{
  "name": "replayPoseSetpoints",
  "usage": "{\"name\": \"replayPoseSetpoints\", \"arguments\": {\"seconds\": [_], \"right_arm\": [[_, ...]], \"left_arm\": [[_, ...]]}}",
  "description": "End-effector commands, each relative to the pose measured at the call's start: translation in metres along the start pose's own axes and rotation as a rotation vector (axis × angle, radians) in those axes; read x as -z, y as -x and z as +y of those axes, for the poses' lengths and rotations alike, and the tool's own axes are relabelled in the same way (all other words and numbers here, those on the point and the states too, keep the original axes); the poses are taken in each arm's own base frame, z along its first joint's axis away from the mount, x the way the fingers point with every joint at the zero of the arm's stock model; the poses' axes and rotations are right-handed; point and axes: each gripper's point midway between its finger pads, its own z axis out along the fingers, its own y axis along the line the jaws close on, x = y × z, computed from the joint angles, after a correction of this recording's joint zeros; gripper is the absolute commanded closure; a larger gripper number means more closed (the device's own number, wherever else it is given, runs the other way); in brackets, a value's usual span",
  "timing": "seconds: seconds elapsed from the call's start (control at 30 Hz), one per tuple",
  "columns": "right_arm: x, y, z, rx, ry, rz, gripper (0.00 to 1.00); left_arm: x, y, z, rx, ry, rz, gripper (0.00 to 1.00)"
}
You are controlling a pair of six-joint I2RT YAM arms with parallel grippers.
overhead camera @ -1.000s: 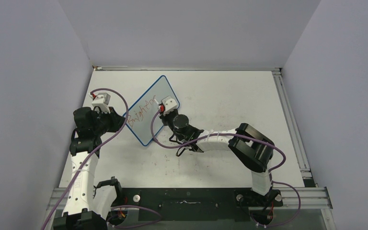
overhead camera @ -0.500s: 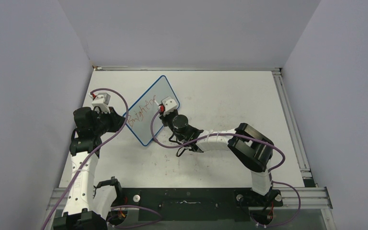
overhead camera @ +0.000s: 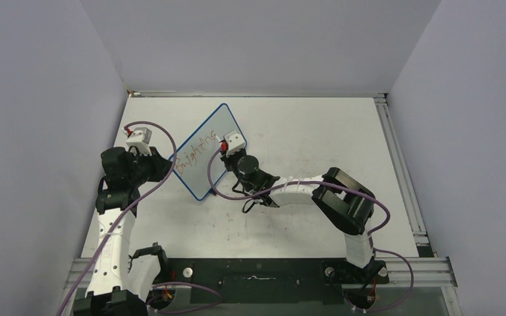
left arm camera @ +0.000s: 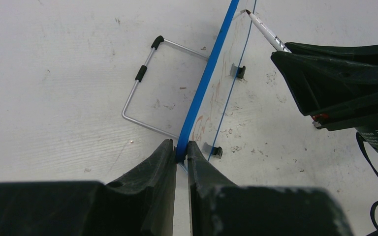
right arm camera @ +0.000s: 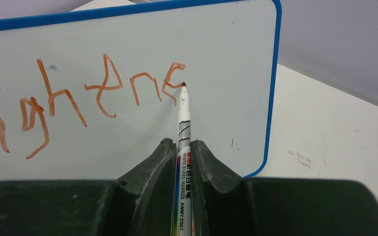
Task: Write a sentence on the whiteboard
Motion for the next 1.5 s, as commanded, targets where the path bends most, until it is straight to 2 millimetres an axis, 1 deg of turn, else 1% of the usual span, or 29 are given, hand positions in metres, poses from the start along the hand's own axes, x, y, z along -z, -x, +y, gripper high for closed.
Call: {"name": "replayPoseSetpoints", "arguments": {"seconds": [0.0, 0.27, 0.43, 0.57, 0.7, 0.87, 1.07, 1.17, 1.27, 1.47], "right_arm": [[-0.012, 0.017, -0.005, -0.037, -0.026, -0.05, 0.95], [-0.017, 0.03, -0.002, -0.029, -0.008, -0.083, 0.95], [-0.017, 0.034, 0.002, -0.022, 0.011, -0.094, 0.95], [-0.014, 0.033, 0.008, -0.016, 0.038, -0.096, 0.95], [-0.01, 0.024, 0.014, -0.009, 0.049, -0.077, 0.95], [-0.005, 0.018, 0.02, -0.006, 0.063, -0.067, 0.95], [-0.005, 0.017, 0.017, -0.006, 0.043, -0.062, 0.95], [-0.003, 0.022, 0.014, -0.01, 0.032, -0.072, 0.95], [0.003, 0.033, 0.011, -0.02, 0.031, -0.089, 0.95], [0.024, 0.066, -0.001, -0.033, 0.022, -0.132, 0.95]], "left_arm": [[0.002, -0.002, 0.003, -0.009, 0.02, 0.007, 1.0], [0.002, -0.002, 0.002, -0.009, 0.016, 0.008, 1.0], [0.002, -0.002, 0.002, -0.011, 0.016, 0.005, 1.0], [0.002, -0.001, 0.002, -0.011, 0.017, 0.004, 1.0], [0.002, -0.001, 0.002, -0.011, 0.016, 0.004, 1.0], [0.002, -0.001, 0.002, -0.011, 0.015, 0.005, 1.0], [0.002, -0.001, 0.002, -0.012, 0.017, 0.003, 1.0], [0.002, -0.001, 0.002, -0.011, 0.018, 0.001, 1.0], [0.003, -0.001, 0.002, -0.011, 0.017, 0.001, 1.0], [0.003, -0.001, 0.0, -0.011, 0.008, 0.003, 1.0]]}}
